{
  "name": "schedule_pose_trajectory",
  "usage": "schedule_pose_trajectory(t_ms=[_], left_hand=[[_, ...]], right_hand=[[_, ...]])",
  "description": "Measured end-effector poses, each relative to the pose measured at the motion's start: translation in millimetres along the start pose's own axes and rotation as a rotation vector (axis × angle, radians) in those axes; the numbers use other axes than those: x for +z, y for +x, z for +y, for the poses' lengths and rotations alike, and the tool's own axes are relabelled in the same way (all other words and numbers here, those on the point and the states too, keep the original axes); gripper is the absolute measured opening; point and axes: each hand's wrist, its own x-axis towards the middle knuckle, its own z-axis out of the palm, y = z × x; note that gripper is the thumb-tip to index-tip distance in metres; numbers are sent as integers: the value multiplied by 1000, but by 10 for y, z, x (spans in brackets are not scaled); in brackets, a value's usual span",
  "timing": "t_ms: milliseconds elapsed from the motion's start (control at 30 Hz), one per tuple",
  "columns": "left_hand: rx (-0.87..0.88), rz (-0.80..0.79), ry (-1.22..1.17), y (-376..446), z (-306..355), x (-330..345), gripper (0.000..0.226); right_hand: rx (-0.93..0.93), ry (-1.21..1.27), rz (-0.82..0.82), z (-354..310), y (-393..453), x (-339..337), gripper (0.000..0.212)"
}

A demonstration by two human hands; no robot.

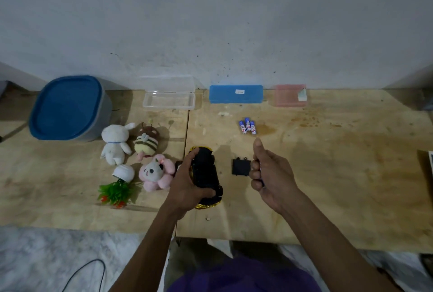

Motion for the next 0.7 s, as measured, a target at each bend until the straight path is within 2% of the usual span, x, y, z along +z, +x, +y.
schedule_pose_trajectory(t_ms=[233,700], left_hand=[[41,-104,152,498,-96,147,112],[71,-197,406,706,-221,-117,128]], right_hand=[[-21,-66,115,135,-28,-166,36],[-91,-52,189,395,-349,162,28]])
